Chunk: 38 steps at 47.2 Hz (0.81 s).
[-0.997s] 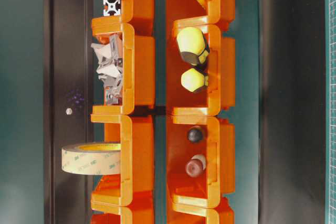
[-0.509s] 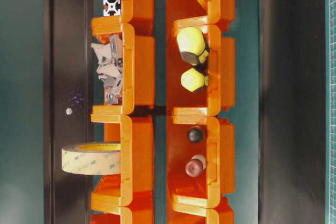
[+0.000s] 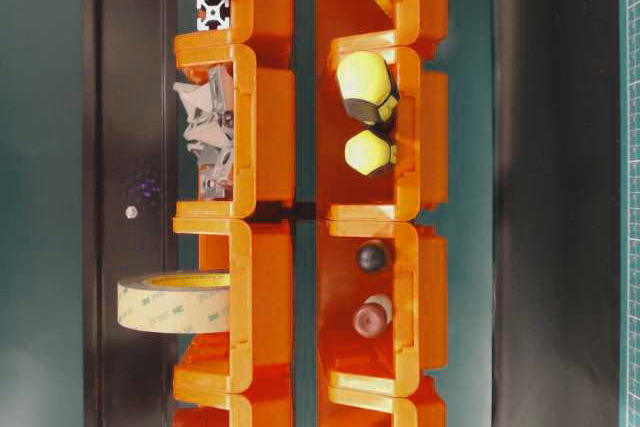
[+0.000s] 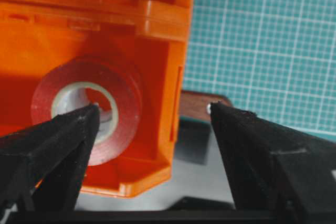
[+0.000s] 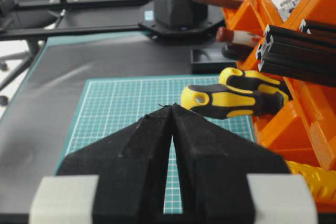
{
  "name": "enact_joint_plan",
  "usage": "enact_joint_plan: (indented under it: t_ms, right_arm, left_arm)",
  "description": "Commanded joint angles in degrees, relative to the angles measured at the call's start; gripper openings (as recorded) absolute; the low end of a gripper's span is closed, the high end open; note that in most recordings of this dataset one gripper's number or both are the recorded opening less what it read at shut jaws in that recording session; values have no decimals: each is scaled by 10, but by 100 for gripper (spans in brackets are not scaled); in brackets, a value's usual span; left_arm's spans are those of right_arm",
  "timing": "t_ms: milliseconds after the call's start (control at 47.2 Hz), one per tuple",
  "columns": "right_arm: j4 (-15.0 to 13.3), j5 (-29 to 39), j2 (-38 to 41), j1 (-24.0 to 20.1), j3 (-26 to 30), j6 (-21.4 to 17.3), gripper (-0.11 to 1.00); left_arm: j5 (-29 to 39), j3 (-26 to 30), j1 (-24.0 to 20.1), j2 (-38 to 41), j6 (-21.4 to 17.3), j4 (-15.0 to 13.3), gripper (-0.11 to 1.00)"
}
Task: Pick vinyl tape from container rack with left arm.
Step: 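Move the left gripper up to the red vinyl tape roll in the rack, then close the left gripper on the red tape roll's rim and grip it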
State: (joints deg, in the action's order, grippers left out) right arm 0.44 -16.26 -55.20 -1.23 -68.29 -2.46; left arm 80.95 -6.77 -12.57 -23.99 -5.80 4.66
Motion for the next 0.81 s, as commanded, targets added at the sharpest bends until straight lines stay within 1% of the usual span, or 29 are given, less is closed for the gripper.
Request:
enact_joint_plan:
  t_ms: [0, 254, 466, 785]
  right_arm:
    - [1, -2, 3, -3, 10, 0, 1]
    - [1, -1, 2, -3, 10, 0, 1]
    - [1, -2, 2, -3, 9, 0, 1]
    - [1, -1, 2, -4, 10, 0, 1]
  left_arm:
    - [-1, -1, -8, -2, -1, 1, 81]
    - [-1, -9, -15, 9, -1, 1, 81]
    - [-2, -14, -19, 14, -14, 1, 81]
    - [-2, -20, -24, 15, -16, 1, 79]
